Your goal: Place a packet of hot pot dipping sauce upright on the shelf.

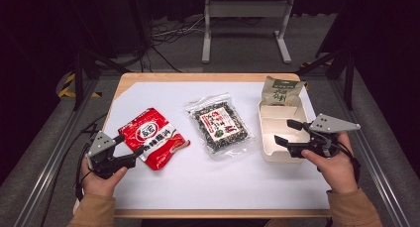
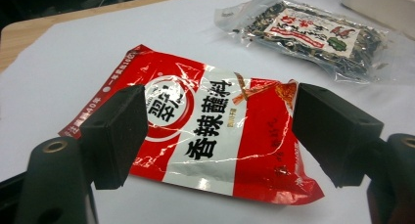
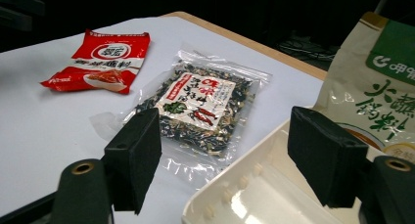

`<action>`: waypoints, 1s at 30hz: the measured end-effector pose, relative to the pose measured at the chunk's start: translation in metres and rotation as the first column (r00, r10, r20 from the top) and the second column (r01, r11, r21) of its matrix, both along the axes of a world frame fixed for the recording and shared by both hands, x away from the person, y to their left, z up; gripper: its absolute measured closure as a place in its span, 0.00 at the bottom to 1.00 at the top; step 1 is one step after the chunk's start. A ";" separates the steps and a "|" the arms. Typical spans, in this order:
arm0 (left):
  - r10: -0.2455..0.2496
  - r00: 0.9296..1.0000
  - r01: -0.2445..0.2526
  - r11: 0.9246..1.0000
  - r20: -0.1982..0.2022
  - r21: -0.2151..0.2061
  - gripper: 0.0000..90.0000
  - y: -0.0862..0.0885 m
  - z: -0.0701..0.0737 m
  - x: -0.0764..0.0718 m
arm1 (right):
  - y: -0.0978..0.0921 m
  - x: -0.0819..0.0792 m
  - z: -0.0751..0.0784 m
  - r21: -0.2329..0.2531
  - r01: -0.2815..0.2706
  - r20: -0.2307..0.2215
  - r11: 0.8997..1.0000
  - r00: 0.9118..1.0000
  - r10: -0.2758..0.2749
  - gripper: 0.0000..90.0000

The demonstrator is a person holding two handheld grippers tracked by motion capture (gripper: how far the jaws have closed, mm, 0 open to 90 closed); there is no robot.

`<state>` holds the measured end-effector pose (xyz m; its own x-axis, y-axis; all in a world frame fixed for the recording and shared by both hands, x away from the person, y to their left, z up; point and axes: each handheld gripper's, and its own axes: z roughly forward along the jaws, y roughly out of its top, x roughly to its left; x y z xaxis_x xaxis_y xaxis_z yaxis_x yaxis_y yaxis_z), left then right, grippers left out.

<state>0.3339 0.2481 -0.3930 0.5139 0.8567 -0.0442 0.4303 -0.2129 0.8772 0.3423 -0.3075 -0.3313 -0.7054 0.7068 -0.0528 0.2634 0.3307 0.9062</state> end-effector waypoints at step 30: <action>0.180 0.975 -0.175 0.983 -0.128 0.054 0.21 0.032 -0.003 0.061 | 0.023 -0.001 -0.012 -0.004 -0.091 -0.007 0.996 0.996 0.091 0.32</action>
<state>0.3954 0.2804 -0.3960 0.3456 0.9363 -0.0631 0.5758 -0.1585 0.8021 0.3415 -0.2849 -0.3433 -0.7673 0.6393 -0.0509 0.2378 0.3573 0.9032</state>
